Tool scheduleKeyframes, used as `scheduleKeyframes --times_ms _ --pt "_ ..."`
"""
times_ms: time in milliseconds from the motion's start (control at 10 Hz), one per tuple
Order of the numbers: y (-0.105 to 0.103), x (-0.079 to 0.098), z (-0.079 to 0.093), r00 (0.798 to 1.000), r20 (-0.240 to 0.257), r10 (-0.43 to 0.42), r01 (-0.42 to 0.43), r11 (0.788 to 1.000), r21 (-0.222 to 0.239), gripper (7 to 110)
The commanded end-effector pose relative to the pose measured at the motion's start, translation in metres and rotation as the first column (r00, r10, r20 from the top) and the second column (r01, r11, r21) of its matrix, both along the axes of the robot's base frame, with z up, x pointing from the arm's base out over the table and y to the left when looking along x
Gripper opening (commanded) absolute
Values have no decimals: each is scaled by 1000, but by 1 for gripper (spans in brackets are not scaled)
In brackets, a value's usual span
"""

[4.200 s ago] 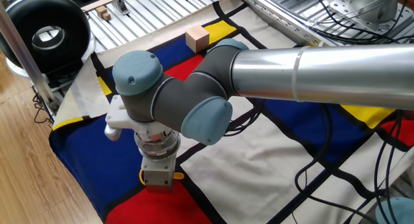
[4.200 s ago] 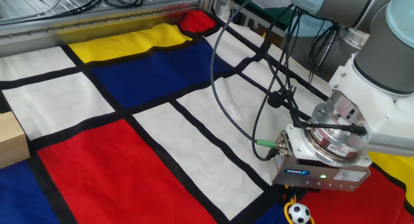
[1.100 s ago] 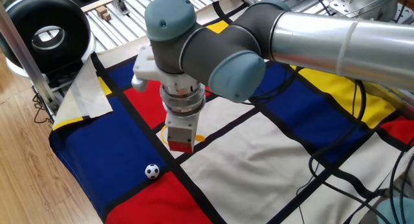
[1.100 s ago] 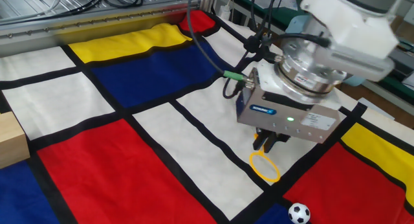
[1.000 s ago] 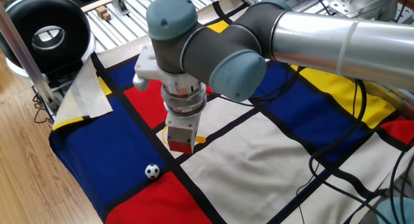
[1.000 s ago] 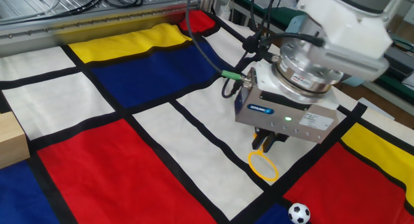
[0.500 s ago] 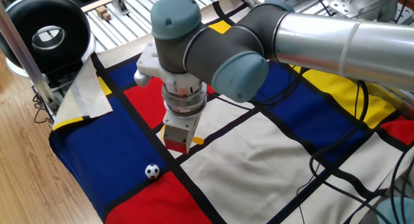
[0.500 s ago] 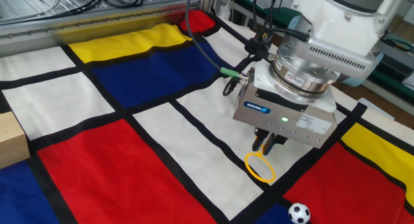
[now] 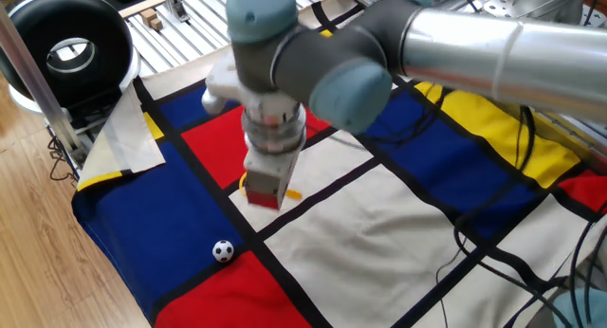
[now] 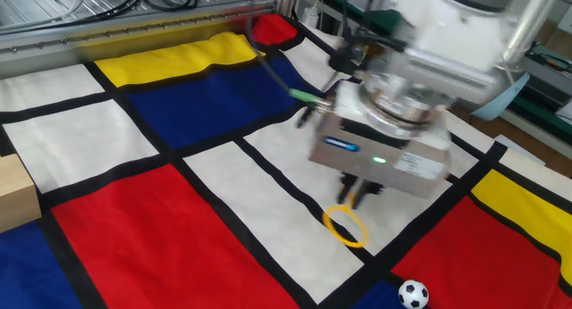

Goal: Remove the bubble ring from the ball

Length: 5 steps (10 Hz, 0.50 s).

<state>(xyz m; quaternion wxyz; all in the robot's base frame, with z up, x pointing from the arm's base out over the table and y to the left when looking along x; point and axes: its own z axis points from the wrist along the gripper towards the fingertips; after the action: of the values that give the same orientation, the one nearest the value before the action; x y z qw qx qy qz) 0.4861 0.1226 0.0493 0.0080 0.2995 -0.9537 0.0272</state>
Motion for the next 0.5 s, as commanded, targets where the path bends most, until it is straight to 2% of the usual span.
scheduleKeyframes --times_ms 0,100,200,400 --pt "-47 38 -18 999 -1 50 -50 999 17 7" --pt "-43 37 -22 999 -26 41 -40 998 41 7" --pt "-44 43 -27 999 -32 40 -39 999 37 7" --pt "-60 63 -37 999 -5 39 -39 999 -6 7"
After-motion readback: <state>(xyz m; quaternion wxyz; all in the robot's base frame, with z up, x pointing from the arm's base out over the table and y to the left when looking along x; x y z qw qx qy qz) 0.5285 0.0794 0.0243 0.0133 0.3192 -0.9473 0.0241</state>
